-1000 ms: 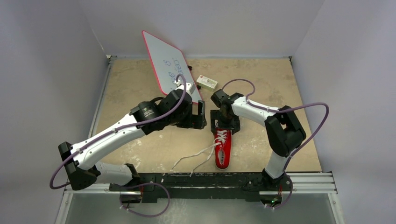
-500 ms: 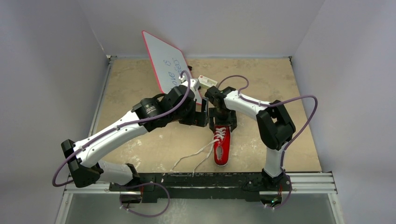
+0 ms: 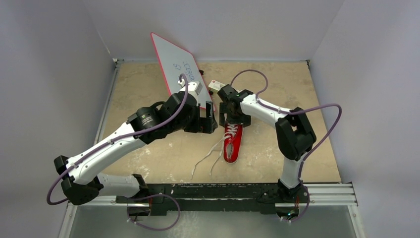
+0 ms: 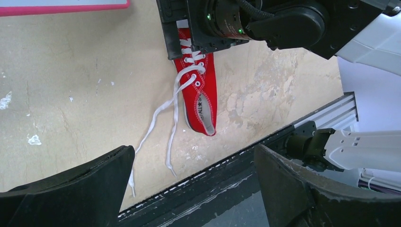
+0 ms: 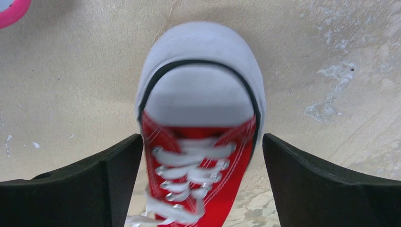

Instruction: Tie the shoes

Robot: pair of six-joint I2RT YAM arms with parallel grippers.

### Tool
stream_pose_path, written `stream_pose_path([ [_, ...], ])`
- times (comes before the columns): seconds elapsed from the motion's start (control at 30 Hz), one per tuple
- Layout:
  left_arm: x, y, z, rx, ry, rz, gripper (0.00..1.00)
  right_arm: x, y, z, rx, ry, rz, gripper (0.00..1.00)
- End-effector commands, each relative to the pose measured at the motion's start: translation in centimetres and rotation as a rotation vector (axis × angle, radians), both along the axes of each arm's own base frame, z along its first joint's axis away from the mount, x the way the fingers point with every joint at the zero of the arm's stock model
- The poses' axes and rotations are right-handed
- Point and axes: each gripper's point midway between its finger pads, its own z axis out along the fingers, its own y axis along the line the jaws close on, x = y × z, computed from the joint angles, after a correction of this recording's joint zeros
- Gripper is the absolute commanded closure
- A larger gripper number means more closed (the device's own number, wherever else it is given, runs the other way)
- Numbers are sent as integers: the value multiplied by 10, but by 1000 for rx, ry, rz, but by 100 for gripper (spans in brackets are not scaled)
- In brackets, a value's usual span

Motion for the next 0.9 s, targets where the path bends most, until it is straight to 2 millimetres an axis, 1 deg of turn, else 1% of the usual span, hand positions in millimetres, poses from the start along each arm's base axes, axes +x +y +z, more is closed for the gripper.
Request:
stream_pose_path([
  [0.0,0,0,-2,-8,2,11,1,7,-4,28,8,-74,7,1],
  [0.03,0,-1,-4,0,5,4,2,5,-6,35,20,-88,19,1],
  [0.07,-1,-3,-7,9,10,-7,2,2,-8,48,44,-114,32,1],
  [0.17,-3,-17,-12,17,21,-37,3,-6,-21,75,92,-129,62,1],
  [0.2,-5,-26,-11,0,20,-43,3,-11,-28,83,104,-124,64,1],
  [0.27,-16,-56,-12,-47,21,-91,3,-20,-46,96,127,-147,54,1],
  [0.3,-22,-70,-15,-44,21,-114,3,-25,-59,100,143,-163,44,1],
  [0.33,-26,-78,-23,7,20,-130,4,-31,-70,103,157,-177,30,1],
  [0.37,-26,-80,-33,82,9,-130,5,-38,-82,104,170,-186,11,1],
  [0.43,-21,-72,-62,250,-3,-107,5,-57,-101,100,188,-177,-16,1],
  [0.47,-18,-64,-71,297,-7,-86,5,-65,-105,102,197,-179,-24,1],
  [0.53,-15,-50,-86,349,-17,-49,5,-81,-111,100,204,-164,-42,1],
  [0.6,-15,-36,-101,370,-7,-33,6,-93,-115,99,210,-158,-71,2],
  [0.67,-23,-28,-131,392,46,-51,15,-102,-117,98,227,-162,-104,2],
  [0.73,-34,-20,-165,425,109,-70,24,-107,-112,98,270,-162,-124,2],
  [0.77,-39,-18,-178,427,134,-74,30,-109,-108,99,297,-163,-126,2],
  [0.8,-42,-15,-187,428,152,-73,34,-112,-104,99,325,-160,-127,2],
  [0.87,-42,-9,-198,440,158,-49,36,-116,-99,100,365,-158,-128,3],
])
